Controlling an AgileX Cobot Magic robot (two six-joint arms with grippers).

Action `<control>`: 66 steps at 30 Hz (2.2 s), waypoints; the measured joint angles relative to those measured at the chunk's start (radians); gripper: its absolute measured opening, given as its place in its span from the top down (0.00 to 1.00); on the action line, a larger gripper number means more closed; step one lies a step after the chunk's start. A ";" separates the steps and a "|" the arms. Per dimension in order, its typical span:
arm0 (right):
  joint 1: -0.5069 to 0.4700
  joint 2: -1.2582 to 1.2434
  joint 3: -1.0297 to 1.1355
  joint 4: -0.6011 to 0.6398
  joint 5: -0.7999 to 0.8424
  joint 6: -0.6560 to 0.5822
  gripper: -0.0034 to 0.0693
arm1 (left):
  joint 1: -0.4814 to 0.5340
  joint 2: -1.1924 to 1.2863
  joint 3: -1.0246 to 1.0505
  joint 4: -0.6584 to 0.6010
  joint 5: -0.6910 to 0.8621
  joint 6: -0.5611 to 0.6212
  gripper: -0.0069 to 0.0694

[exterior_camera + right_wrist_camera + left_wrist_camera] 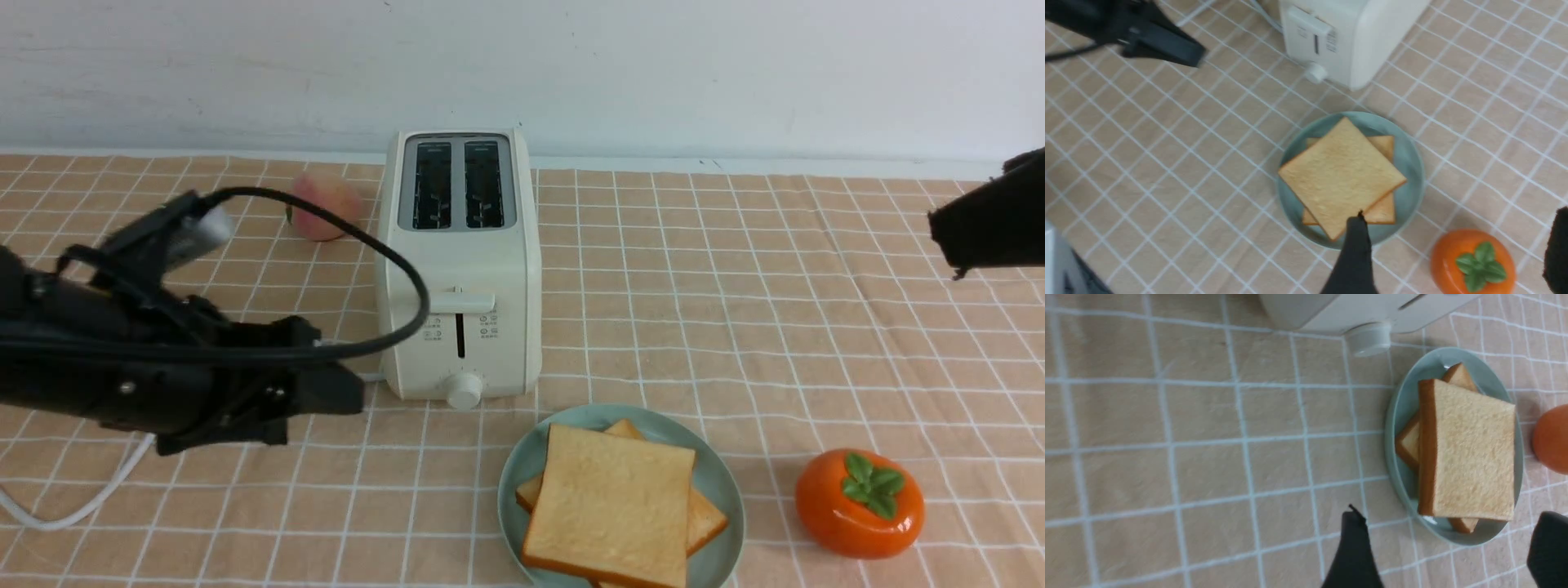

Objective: Take toasted bread from bread machine on light coffee tablecloth place on plate.

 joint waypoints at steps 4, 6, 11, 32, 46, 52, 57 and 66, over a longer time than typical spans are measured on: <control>0.000 -0.003 0.011 -0.103 -0.060 0.114 0.28 | 0.008 -0.136 0.000 0.157 0.083 -0.150 0.42; 0.000 -0.019 0.056 -0.130 -0.116 0.162 0.39 | -0.008 -0.191 0.000 0.217 0.120 -0.196 0.52; 0.000 -0.105 0.259 -0.169 -0.280 0.233 0.77 | -0.126 -0.314 0.000 0.305 0.168 -0.240 0.77; 0.000 -1.039 1.154 -0.199 -0.864 0.326 0.97 | -0.252 -0.887 0.080 0.364 0.330 -0.600 0.93; 0.000 -1.122 1.256 -0.245 -0.799 0.326 0.96 | -0.252 -0.930 0.080 0.379 0.213 -0.585 0.93; 0.000 -1.122 1.256 -0.245 -0.810 0.326 0.96 | -0.252 -0.930 0.080 0.383 0.195 -0.585 0.93; 0.000 -1.122 1.256 -0.245 -0.810 0.326 0.95 | -0.252 -0.930 0.080 0.383 0.195 -0.585 0.93; 0.000 -1.122 1.256 -0.245 -0.811 0.326 0.94 | -0.226 -0.998 0.222 0.519 0.043 -0.540 0.93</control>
